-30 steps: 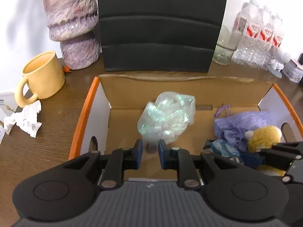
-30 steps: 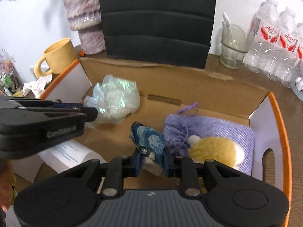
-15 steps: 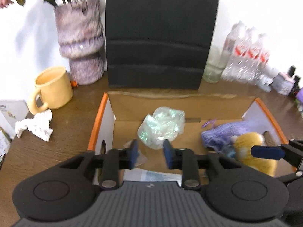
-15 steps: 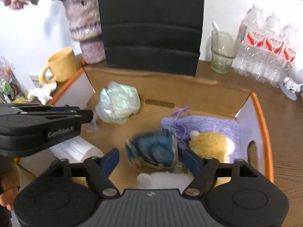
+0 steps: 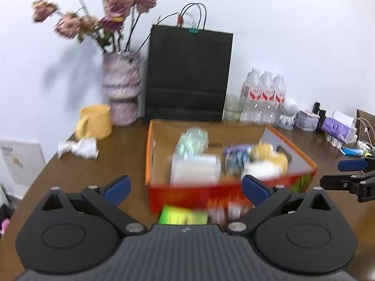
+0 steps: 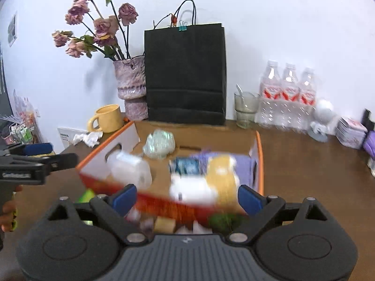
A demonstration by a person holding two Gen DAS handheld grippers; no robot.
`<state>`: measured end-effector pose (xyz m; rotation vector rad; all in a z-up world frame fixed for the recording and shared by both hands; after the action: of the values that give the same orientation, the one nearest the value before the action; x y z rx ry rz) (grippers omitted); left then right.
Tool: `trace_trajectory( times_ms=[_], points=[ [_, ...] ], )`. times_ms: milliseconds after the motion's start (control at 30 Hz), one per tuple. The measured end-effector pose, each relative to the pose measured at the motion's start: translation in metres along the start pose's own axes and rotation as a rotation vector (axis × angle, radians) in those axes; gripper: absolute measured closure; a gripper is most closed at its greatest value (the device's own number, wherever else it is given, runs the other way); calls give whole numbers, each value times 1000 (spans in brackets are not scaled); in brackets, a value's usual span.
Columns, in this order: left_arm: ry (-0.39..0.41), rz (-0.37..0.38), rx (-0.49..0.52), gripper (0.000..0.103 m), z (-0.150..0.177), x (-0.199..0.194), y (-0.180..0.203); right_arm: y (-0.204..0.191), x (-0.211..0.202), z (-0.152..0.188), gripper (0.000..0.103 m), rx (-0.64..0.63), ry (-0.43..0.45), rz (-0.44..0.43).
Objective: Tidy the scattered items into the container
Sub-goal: 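Drop the wrapper and blue packet into the box and open both tools, then grasp the red rose with the left tool while the right grasps the white cap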
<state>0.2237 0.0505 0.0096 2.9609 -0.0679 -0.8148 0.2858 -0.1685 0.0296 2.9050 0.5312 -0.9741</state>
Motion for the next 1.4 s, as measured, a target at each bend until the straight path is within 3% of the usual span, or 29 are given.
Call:
trace_trajectory(
  times_ms=[200,367,900,1100,1267,1400],
  points=[
    [-58,-17,-65,0,53,-18,-14,6,-16,72,10,83,-24,50],
    [-62,8,-80,0,65,-25,-8,11,-19,101,11,136,-52,50],
    [-104,58,-5,0,78,-17,30,1,-13,109,13,86,-59,42],
    [-101,72,44,0,61,9,52,-4,3,102,20,29,-70,40],
    [-112,92,84,0,55,34,70,0,25,98,38,6,-111,38],
    [-135,88,117,1,55,54,78,2,38,96,44,-2,-131,26]
  ],
)
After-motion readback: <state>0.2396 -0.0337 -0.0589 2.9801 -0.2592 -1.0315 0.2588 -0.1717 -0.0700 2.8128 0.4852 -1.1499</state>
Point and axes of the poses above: each gripper's, at about its wrist camera, not at the fingertips, and x roughly the way its jaws point, y to its right, z to its underside, the point moved 4 cm from there along x, roughly the way its jaws point, and after that the axes turned 3 degrees about -y, right-handed, at the moved point
